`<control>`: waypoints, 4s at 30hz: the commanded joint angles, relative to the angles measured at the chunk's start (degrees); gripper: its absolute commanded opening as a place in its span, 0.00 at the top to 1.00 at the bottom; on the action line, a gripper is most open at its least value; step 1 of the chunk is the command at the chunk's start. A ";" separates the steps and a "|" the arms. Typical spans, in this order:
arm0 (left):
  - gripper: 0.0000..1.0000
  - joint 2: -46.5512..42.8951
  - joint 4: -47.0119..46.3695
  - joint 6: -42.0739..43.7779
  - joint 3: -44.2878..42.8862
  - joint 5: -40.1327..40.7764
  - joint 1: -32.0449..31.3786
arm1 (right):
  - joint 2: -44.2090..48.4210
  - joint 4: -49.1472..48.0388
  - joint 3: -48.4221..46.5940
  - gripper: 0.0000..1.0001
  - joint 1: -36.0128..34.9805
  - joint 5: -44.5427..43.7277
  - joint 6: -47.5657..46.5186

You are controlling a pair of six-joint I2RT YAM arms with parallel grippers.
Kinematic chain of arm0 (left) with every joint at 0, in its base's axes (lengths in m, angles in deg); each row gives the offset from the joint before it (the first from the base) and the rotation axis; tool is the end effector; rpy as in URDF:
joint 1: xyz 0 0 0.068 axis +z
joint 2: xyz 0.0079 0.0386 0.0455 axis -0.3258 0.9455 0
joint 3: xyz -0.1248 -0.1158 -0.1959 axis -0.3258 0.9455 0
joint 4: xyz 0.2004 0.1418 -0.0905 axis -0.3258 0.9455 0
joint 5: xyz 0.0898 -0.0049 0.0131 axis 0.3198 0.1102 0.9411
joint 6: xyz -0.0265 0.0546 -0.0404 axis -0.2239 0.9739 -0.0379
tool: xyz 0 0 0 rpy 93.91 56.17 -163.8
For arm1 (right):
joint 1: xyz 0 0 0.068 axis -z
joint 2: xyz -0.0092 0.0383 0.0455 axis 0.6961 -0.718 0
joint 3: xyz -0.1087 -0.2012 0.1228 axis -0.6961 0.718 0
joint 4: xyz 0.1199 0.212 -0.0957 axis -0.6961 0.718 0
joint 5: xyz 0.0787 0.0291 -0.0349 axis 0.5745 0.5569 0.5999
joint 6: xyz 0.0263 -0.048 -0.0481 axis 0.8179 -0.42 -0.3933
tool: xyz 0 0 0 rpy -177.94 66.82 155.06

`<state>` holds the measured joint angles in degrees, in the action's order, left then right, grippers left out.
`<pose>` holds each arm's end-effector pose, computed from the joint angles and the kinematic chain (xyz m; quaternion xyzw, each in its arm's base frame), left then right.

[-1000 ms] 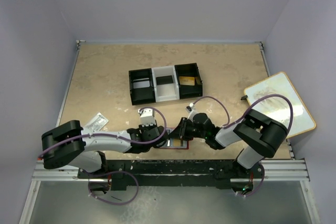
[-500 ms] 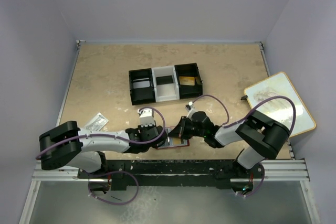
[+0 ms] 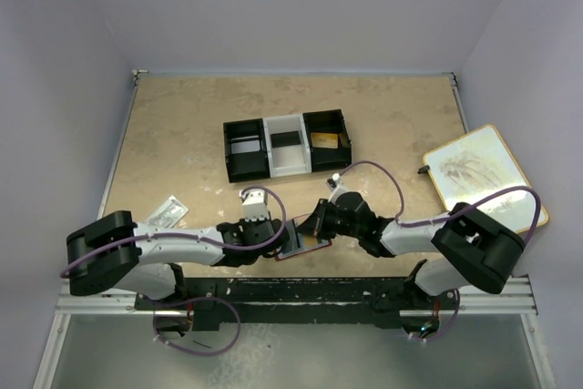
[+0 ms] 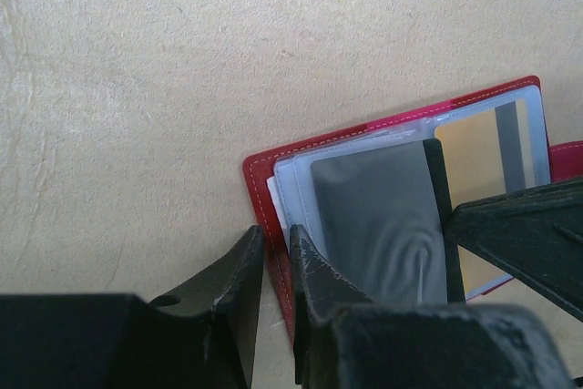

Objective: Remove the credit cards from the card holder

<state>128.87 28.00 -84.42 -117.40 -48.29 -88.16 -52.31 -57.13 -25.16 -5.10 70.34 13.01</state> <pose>0.1186 -0.2131 0.1160 -0.0896 0.9180 -0.1359 0.3615 0.1693 0.2119 0.1168 0.0416 0.8319 0.4917 0.2538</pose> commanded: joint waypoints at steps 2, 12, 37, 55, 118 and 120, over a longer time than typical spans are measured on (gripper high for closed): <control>0.84 -2.51 0.08 -0.23 0.61 -0.53 -0.38 | -0.09 0.15 0.42 1.00 -0.18 -1.43 -1.18; 0.74 -8.96 -5.45 1.63 1.10 -2.86 -0.51 | -2.68 -1.64 0.68 1.00 -0.12 -1.06 -0.67; 0.83 -0.47 -8.18 -1.61 3.01 -3.39 -0.64 | -3.57 -8.29 3.92 0.84 0.34 1.18 2.12; 0.83 -1.52 -7.88 -1.28 4.06 -2.75 -0.64 | -3.99 -17.09 7.92 0.66 1.66 4.91 3.52; 0.85 -0.26 -7.35 0.57 2.77 -4.59 -0.64 | -16.88 -33.11 7.92 0.78 3.24 7.51 6.02; 0.85 -0.22 -7.43 0.67 2.81 -4.47 -0.64 | -19.20 -37.48 8.62 0.78 3.24 8.43 7.13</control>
<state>127.27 18.67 -84.94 -114.21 -51.35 -88.53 -67.94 -87.16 -16.49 -2.04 76.00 19.64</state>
